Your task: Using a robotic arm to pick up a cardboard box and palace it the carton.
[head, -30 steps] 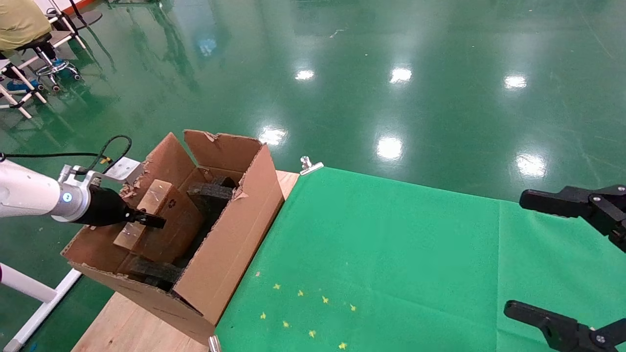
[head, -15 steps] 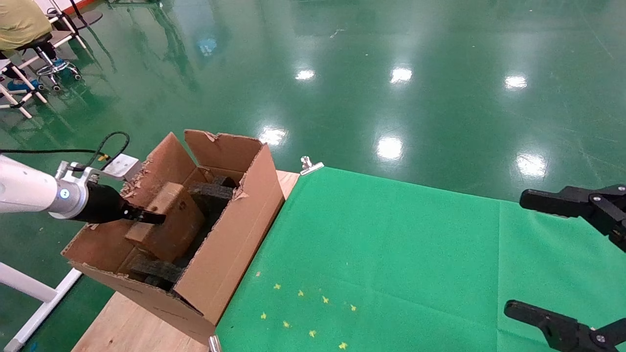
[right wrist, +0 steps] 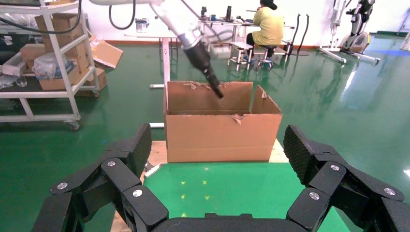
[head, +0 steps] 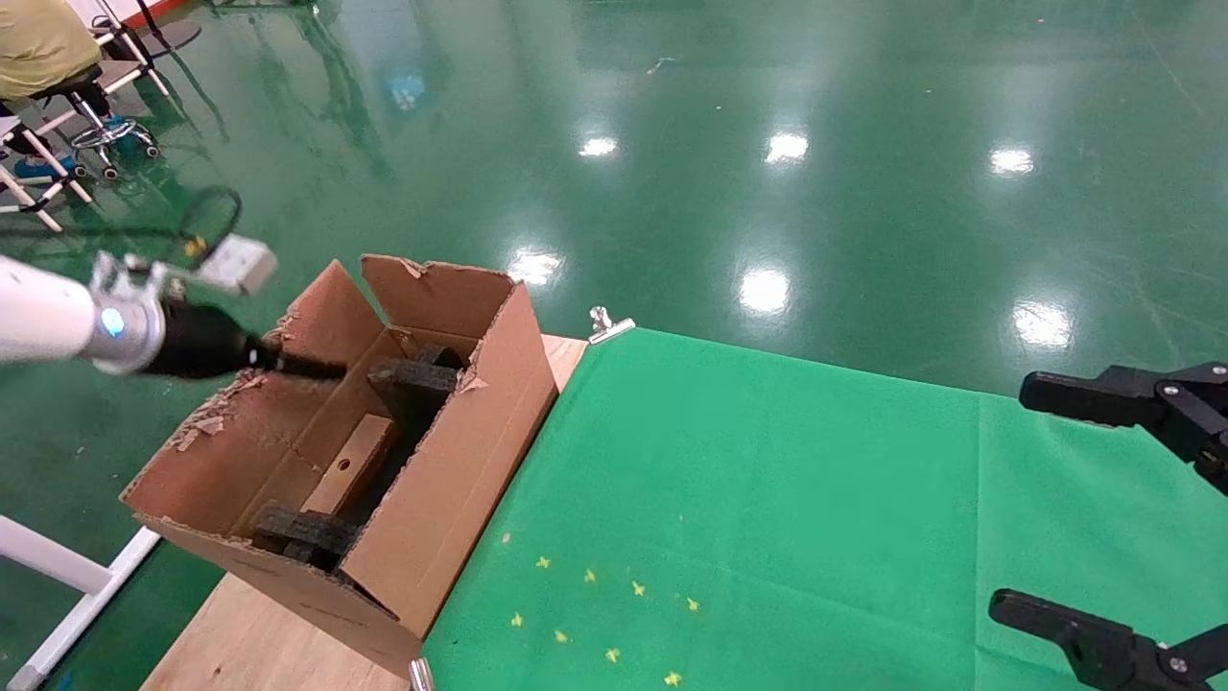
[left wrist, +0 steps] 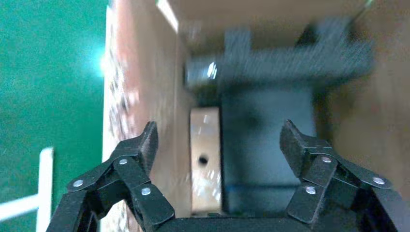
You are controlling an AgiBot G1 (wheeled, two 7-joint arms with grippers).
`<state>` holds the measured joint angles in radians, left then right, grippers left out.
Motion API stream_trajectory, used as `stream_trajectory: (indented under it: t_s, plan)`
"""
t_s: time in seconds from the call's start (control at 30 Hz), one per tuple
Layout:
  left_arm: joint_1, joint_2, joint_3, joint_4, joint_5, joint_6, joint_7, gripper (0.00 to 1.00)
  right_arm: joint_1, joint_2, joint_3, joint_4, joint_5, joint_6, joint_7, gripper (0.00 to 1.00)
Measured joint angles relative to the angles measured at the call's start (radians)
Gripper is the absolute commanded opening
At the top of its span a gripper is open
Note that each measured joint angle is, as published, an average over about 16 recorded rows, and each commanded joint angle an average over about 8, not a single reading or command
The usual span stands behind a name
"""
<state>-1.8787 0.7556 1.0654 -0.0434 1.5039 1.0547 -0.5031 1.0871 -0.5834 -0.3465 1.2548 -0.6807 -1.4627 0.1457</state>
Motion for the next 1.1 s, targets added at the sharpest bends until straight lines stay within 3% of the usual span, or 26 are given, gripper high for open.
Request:
stream_trajectory:
  t_s: [0.3, 0.63, 1.1]
  plan:
    - [-0.074, -0.046, -0.092, -0.072, -0.143, 0.182, -0.025, 1.00, 0.000, 0.000, 0.000, 0.000, 0.000, 0.000, 0.000, 1.00]
    - [-0.055, -0.073, -0.195, -0.141, -0.321, 0.389, -0.083, 1.00, 0.000, 0.000, 0.000, 0.000, 0.000, 0.000, 0.000, 1.00]
    - [-0.003, -0.077, -0.241, -0.202, -0.383, 0.440, -0.090, 1.00, 0.000, 0.000, 0.000, 0.000, 0.000, 0.000, 0.000, 1.00]
